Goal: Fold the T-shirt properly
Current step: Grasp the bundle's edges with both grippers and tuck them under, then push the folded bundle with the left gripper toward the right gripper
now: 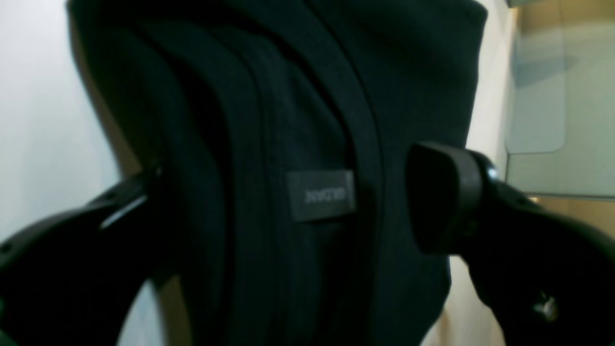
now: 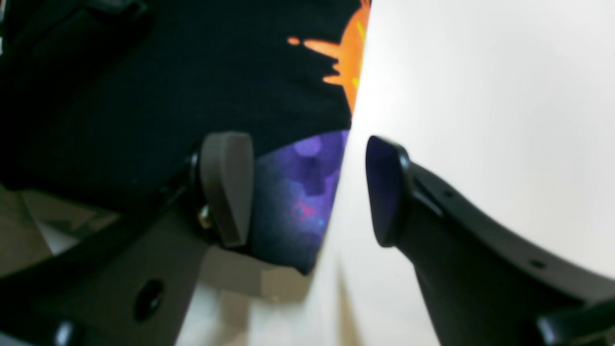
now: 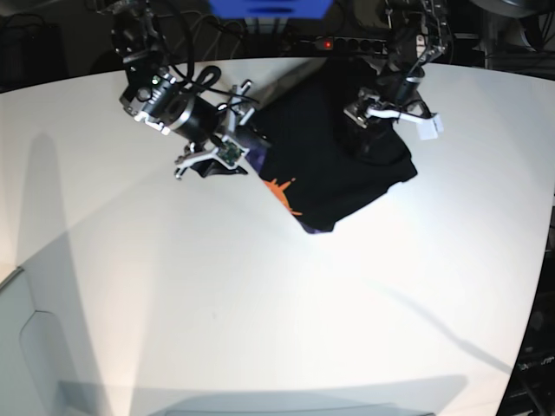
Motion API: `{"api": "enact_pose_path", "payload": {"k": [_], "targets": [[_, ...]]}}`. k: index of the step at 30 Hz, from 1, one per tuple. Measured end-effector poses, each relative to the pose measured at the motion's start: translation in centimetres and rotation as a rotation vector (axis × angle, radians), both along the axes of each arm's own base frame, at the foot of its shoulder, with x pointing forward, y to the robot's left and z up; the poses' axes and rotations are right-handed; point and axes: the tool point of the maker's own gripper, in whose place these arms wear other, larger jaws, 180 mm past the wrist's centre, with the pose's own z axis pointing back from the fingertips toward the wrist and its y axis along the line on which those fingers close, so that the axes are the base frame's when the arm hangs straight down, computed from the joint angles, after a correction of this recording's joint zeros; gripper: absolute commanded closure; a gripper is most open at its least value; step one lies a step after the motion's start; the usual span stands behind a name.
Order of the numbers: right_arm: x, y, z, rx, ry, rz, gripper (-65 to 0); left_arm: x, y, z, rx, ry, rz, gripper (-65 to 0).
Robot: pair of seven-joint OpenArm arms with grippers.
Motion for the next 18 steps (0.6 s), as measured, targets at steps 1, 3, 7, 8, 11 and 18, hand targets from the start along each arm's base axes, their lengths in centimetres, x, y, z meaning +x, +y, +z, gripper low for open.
{"api": "enact_pose_path", "payload": {"k": [1,3,7,8,11,18], "targets": [[0.0,0.0,0.0,-0.001,0.0,0.001,-37.8,0.0,-0.1,-0.2,0.005,0.005,-0.014,-42.7],[0.1,-0.1,0.0,-0.002,-0.001,-0.002,-37.8,-0.3,-0.6,-0.7,0.015,0.036,-0.054,-25.8],[0.1,-0.2,0.0,-0.006,-0.001,-0.002,-37.8,-0.4,-1.1,-1.1,0.002,0.06,-0.07,-6.9],[0.1,-0.3,-0.1,-0.006,-0.001,-0.002,-37.8,-0.3,-1.0,-1.0,0.002,0.058,-0.07,-3.5],[0.1,-0.3,0.0,-0.008,-0.003,-0.002,-37.8,0.0,-0.8,-1.0,0.009,0.054,-0.073,0.0],[1.4,-0.4,0.8,-0.004,-0.041,-0.006,-37.7,1.5,0.4,-1.5,0.122,0.042,-0.208,0.0]]}}
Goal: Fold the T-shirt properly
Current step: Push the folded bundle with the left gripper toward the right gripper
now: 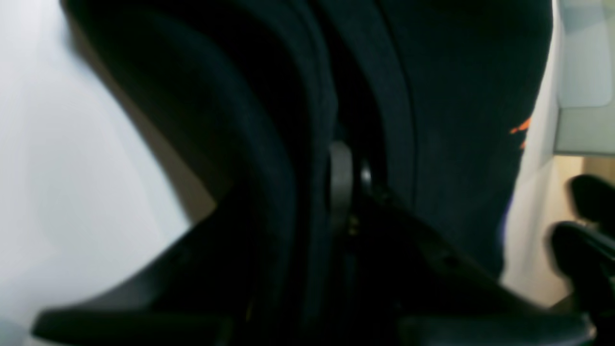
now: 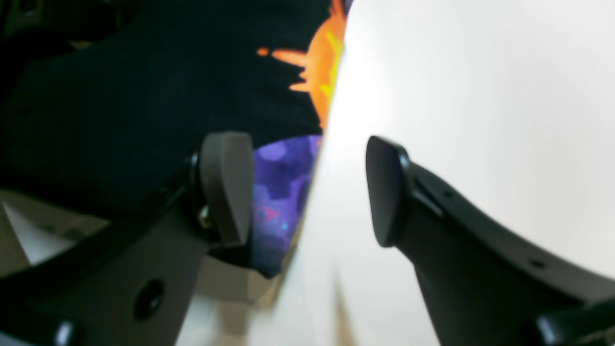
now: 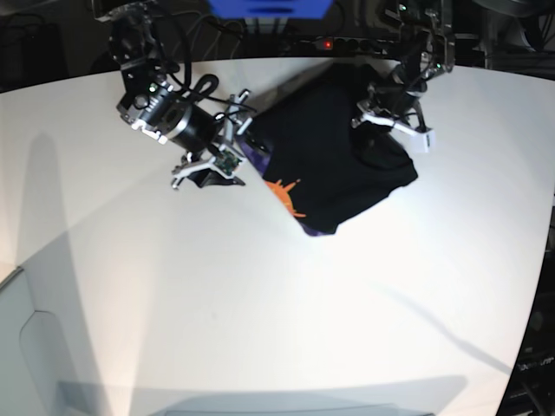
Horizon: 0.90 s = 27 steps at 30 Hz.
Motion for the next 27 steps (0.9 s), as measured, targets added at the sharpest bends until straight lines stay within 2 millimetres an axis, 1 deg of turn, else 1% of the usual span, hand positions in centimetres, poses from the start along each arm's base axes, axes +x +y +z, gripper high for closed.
{"api": "enact_pose_path", "payload": {"k": [1,3,6,8,10,13,15,17,20,22,23,25,27], "targets": [[0.3,-0.4,0.1,0.0,-0.002,-0.013,-37.7,0.5,0.0,0.0,0.049,-0.007,-0.065,0.0],[1.2,-1.8,0.2,-0.008,-0.011,-0.063,-37.7,1.8,-0.7,0.2,0.158,-0.045,-0.212,0.0],[2.6,-3.6,0.7,-0.017,-0.032,-0.126,-37.7,2.9,-2.2,0.3,0.3,-0.088,-0.445,0.0],[3.7,-4.6,1.5,0.009,-0.052,-0.184,-37.7,3.7,-3.5,0.5,0.377,-0.124,-0.581,0.0],[4.9,-7.0,2.1,0.011,-0.072,-0.269,-37.7,5.0,-4.8,1.0,0.439,-0.172,-0.691,0.0],[6.1,-10.3,2.7,0.007,-0.094,-0.384,-37.7,6.0,-6.8,1.4,0.523,-0.225,-0.856,0.0],[6.2,-11.9,2.8,0.009,-0.095,-0.439,-37.7,6.4,-8.6,1.9,0.557,-0.285,-1.0,0.0],[6.1,-13.4,2.6,-0.013,-0.095,-0.475,-37.7,6.4,-10.7,2.6,0.552,-0.355,-1.148,0.0],[5.9,-14.6,2.6,-0.013,-0.093,-0.511,-37.7,6.8,-13.2,2.6,0.572,-0.422,-1.332,0.0],[5.7,-16.1,2.5,-0.014,-0.093,-0.56,-37.7,7.4,-14.3,2.4,0.596,-0.449,-1.416,0.0],[5.3,-16.8,2.2,-0.027,-0.085,-0.577,-37.7,7.6,-15.0,2.3,0.605,-0.47,-1.455,0.0],[4.5,-17.5,1.5,-0.035,-0.056,-0.608,-37.7,7.9,-15.6,1.9,0.652,-0.49,-1.534,0.0],[4.0,-18.0,1.1,-0.034,-0.043,-0.63,-37.7,8.2,-16.6,1.7,0.679,-0.52,-1.593,0.0]]}}
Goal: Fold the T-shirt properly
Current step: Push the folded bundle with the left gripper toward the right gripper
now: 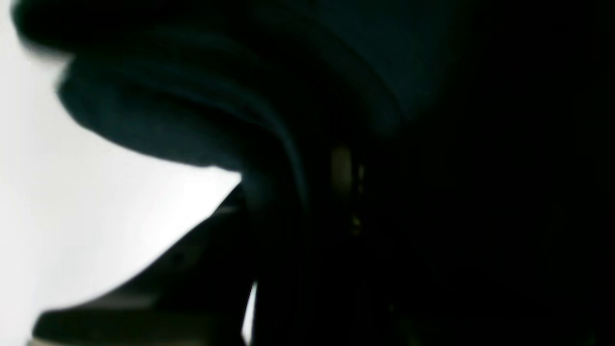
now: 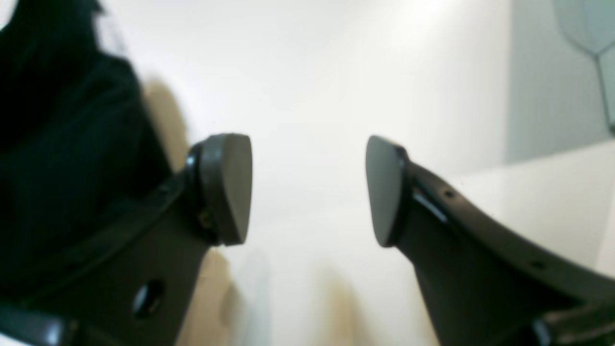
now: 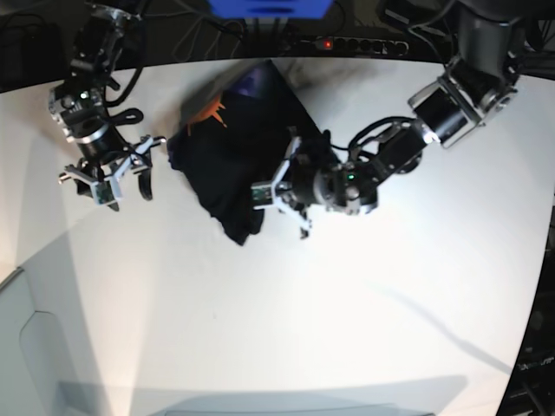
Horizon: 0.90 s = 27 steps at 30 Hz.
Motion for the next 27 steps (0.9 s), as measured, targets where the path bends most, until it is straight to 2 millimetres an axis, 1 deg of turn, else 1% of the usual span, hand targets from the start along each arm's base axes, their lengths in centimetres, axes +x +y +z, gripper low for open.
{"api": "enact_pose_path", "payload": {"k": [5,8,9,10,11,12,14,15,17,19,21,23,25,27], "targets": [[-1.0,-1.5,-0.5,-0.002,0.016,-0.05,-37.7,0.9,-2.8,-0.1,0.04,-0.08,-0.088,0.0],[-1.7,-2.7,-0.9,-0.015,0.037,-0.084,-37.7,1.4,-4.1,0.1,0.071,-0.142,-0.123,-0.2],[-1.7,-2.7,-0.8,-0.013,0.033,-0.083,-37.7,1.5,-4.4,0.3,0.08,-0.157,-0.133,-1.0],[-1.7,-2.5,-0.8,-0.009,0.032,-0.082,-37.7,1.7,-4.6,0.4,0.091,-0.176,-0.143,-3.3],[-1.6,-2.5,-0.7,-0.004,0.026,-0.086,-37.7,1.9,-4.8,0.4,0.101,-0.193,-0.149,-6.5],[-1.6,-2.7,-0.7,-0.003,0.022,-0.091,-37.7,2.0,-5.0,0.5,0.112,-0.208,-0.154,-11.6],[-2.0,-2.9,-0.8,-0.007,0.03,-0.097,-37.7,2.3,-5.0,0.5,0.126,-0.233,-0.16,-22.4],[-2.1,-2.9,-1.0,-0.009,0.039,-0.098,-37.7,2.5,-5.0,0.6,0.128,-0.247,-0.162,-28.8],[-2.2,-2.9,-1.0,-0.009,0.041,-0.097,-37.7,2.9,-4.9,0.9,0.135,-0.271,-0.159,-39.1],[-2.0,-2.9,-0.9,-0.009,0.035,-0.097,-37.7,3.3,-4.9,1.2,0.132,-0.282,-0.151,-45.6],[-1.9,-2.7,-0.9,-0.007,0.033,-0.093,-37.7,3.9,-4.5,1.9,0.144,-0.301,-0.157,-48.6],[-2.0,-2.7,-0.9,-0.008,0.035,-0.092,-37.7,5.3,-3.5,3.4,0.127,-0.327,-0.107,-48.6],[-1.9,-2.7,-0.8,-0.008,0.033,-0.091,-37.7,7.3,-2.4,5.8,0.1,-0.377,-0.038,-48.6],[-1.9,-2.7,-0.9,-0.006,0.033,-0.092,-37.7,8.8,-2.2,8.5,0.052,-0.429,0.008,-48.6]]}}
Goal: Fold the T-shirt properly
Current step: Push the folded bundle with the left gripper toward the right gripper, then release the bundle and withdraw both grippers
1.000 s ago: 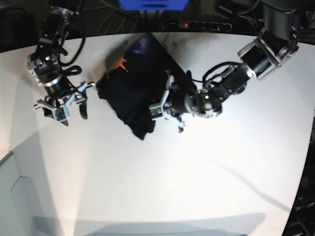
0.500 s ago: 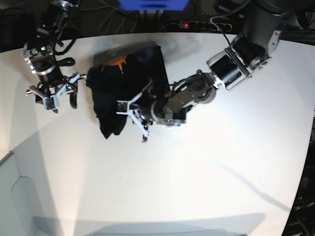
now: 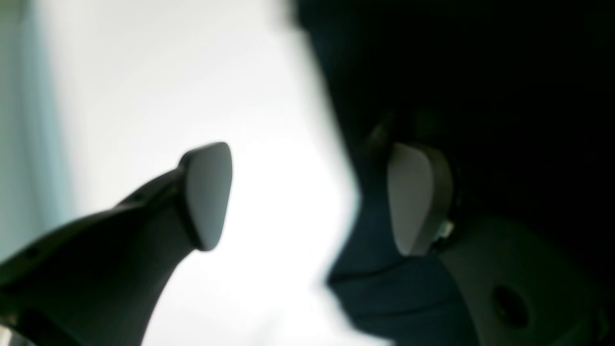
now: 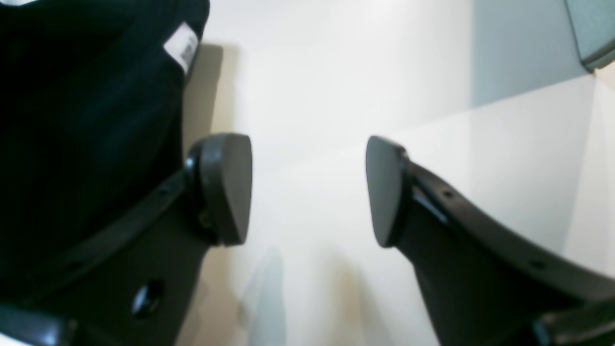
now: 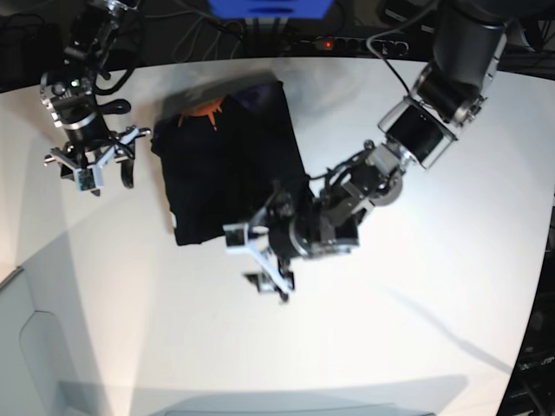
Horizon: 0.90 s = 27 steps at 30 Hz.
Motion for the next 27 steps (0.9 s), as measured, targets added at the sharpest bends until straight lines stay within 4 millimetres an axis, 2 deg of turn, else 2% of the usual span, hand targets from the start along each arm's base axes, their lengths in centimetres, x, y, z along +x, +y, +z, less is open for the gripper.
{"api": "enact_pose_path", "payload": {"k": [4,6,8,11,15,18,21,25,27], "targets": [[0.1,1.0,-0.1,0.021,-0.001,0.012,-37.7,1.7,1.1,4.3,-0.101,-0.081,0.056,-48.6],[0.1,1.8,-0.3,0.027,0.006,0.033,-37.7,2.2,3.5,4.8,-0.128,-0.09,0.126,-48.6],[0.1,2.7,-0.5,0.036,0.011,0.055,-37.7,2.6,6.8,4.1,-0.134,-0.077,0.227,-48.6],[-0.1,4.6,-0.8,0.088,0.009,0.058,-37.7,2.1,11.7,2.1,-0.17,-0.018,0.397,-48.6],[-0.3,5.2,-1.0,0.116,0.014,0.043,-37.6,0.9,18.2,0.1,-0.206,0.024,0.603,-48.6],[-0.6,5.5,-1.2,0.126,0.021,0.04,-37.5,0.0,23.2,-0.5,-0.216,0.028,0.75,-48.6],[-0.8,5.7,-1.4,0.138,0.021,0.04,-37.5,-1.1,26.9,-0.7,-0.234,0.024,0.859,-48.6],[-0.8,6.3,-3.2,0.171,0.064,0.048,-37.5,-2.6,30.0,-1.3,-0.228,0.03,0.95,-48.6],[-0.2,6.7,-4.1,0.195,0.079,0.051,-37.5,-3.2,30.9,-1.5,-0.225,0.034,0.975,-48.6]]}}
